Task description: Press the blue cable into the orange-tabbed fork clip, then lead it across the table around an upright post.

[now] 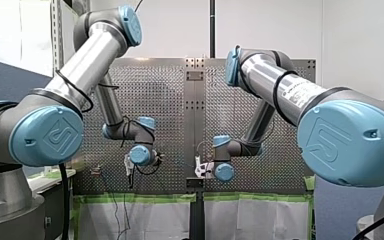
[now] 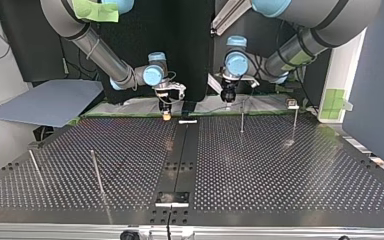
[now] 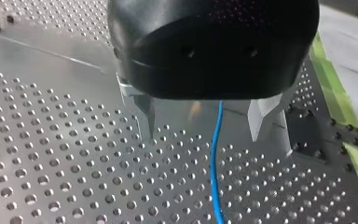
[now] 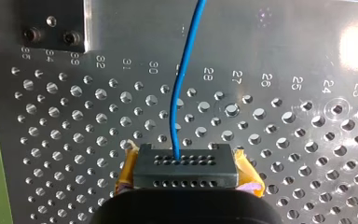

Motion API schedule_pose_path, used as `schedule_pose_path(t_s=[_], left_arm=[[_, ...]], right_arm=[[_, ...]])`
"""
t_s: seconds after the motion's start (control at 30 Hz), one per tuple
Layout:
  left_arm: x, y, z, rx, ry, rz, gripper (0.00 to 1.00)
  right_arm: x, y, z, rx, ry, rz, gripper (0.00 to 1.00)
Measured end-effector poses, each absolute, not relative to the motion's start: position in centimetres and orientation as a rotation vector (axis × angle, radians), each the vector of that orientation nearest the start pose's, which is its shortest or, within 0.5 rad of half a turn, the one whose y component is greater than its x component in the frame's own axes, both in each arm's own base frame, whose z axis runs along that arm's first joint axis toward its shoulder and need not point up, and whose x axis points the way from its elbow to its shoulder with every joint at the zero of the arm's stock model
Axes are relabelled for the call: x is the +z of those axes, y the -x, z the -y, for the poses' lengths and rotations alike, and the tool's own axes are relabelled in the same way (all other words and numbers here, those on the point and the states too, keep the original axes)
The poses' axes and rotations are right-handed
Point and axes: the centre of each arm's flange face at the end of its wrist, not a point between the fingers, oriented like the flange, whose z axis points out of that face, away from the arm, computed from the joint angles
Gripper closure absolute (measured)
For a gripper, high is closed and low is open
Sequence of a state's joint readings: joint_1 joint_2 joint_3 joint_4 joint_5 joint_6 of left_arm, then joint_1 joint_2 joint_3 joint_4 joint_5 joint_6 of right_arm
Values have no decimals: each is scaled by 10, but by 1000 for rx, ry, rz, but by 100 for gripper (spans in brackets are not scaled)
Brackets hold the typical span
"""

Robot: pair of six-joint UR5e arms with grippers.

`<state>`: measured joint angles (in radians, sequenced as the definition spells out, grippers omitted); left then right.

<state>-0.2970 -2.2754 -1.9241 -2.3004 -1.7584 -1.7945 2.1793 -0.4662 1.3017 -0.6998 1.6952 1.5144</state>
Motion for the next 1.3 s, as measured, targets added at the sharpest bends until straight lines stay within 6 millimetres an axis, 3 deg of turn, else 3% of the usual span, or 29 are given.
schedule_pose_path(t_s=[0.43,1.3], left_arm=[[18,-508,268,-148,87,-1780,0],[18,-511,265,-27,-33,-1776,0]], right_arm=[[-50,-515,528,1417,-1696,943,100],[-48,-515,530,1420,-1696,942,100]])
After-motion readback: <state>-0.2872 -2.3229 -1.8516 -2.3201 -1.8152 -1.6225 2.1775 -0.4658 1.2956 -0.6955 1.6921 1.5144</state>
